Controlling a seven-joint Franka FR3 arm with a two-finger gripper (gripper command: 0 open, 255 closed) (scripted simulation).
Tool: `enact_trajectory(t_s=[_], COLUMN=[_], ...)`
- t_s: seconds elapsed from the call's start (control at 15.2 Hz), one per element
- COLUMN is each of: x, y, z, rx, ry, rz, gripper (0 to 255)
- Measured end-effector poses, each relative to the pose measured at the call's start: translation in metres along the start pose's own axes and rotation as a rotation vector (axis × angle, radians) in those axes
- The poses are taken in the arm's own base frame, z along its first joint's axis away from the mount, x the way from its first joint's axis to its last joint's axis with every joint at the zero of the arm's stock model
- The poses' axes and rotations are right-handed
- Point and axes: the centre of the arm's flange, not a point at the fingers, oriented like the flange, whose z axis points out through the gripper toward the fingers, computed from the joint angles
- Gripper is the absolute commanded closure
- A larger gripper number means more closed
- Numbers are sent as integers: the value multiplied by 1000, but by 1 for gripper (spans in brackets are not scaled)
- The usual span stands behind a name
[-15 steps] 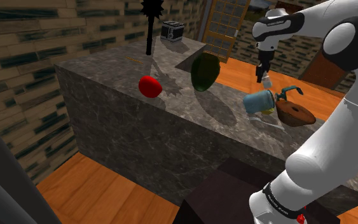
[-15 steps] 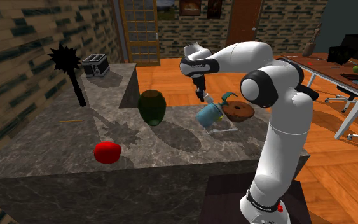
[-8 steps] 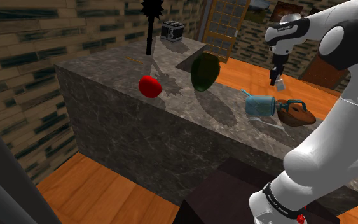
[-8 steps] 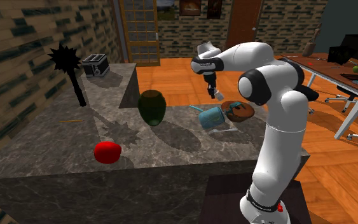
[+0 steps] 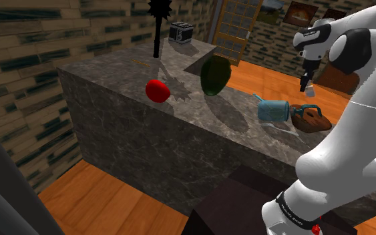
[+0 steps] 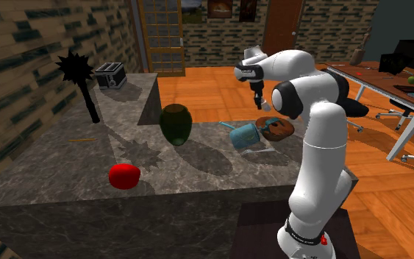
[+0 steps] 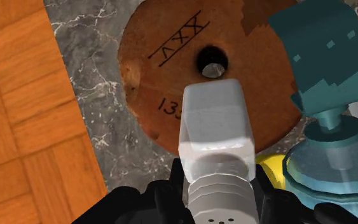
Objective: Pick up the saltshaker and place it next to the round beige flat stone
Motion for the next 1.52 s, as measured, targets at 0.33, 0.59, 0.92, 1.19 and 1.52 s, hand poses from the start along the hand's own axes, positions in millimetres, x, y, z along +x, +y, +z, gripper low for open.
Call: enact_trajectory(t_s=[0.33, 0.59, 0.92, 1.19, 1.52], x=[-41, -71, -105, -130, -126], y=[54, 97, 148, 179, 178], z=[15, 27, 43, 55, 78], rx=[0, 0, -1, 0, 1], ry=[0, 0, -1, -1, 0], rz=[0, 0, 0, 0, -2], gripper=[255, 255, 255, 255, 255])
